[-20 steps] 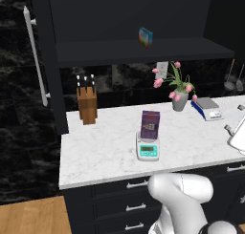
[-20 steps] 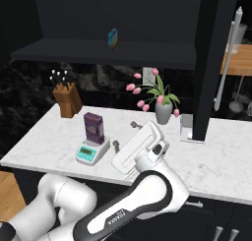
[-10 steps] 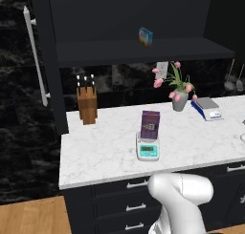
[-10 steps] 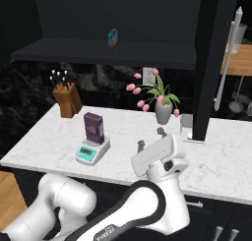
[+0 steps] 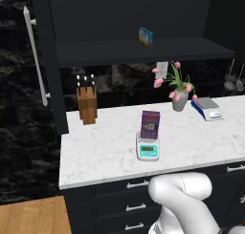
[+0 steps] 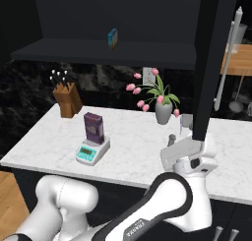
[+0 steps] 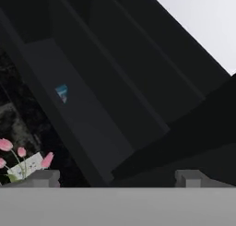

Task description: Pick the cereal and place it on the digital scale for weighing, and close the cabinet.

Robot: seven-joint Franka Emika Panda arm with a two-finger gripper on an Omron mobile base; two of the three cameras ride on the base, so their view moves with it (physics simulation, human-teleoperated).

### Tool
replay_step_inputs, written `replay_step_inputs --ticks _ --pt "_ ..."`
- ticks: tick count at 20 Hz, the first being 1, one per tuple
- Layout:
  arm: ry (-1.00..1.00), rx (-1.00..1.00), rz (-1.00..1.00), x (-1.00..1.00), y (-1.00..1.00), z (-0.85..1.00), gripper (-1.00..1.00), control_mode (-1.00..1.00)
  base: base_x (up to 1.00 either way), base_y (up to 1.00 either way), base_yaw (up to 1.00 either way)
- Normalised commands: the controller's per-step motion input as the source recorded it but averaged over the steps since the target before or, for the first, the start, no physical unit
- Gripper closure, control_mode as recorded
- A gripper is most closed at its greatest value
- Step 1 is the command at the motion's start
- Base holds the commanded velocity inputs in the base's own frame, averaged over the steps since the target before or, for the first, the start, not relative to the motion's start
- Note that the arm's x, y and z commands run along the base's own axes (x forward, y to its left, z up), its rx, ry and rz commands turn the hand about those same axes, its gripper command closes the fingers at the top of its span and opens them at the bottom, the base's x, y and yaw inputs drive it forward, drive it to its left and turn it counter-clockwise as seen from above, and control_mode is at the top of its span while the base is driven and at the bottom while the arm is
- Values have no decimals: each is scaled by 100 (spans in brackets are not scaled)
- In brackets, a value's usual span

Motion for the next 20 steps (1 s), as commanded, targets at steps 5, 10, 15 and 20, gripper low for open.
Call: replay_step_inputs --ticks 5,10,15,20 --pt "0 -7 0 0 -79 2 -100 -100 0 0 0" --pt "-7 -5 1 0 -56 14 -100 -100 0 0 0" --pt "-16 0 11 -40 -28 54 -100 -100 0 0 0" --pt "-30 -1 19 -17 7 84 -100 -100 0 0 0"
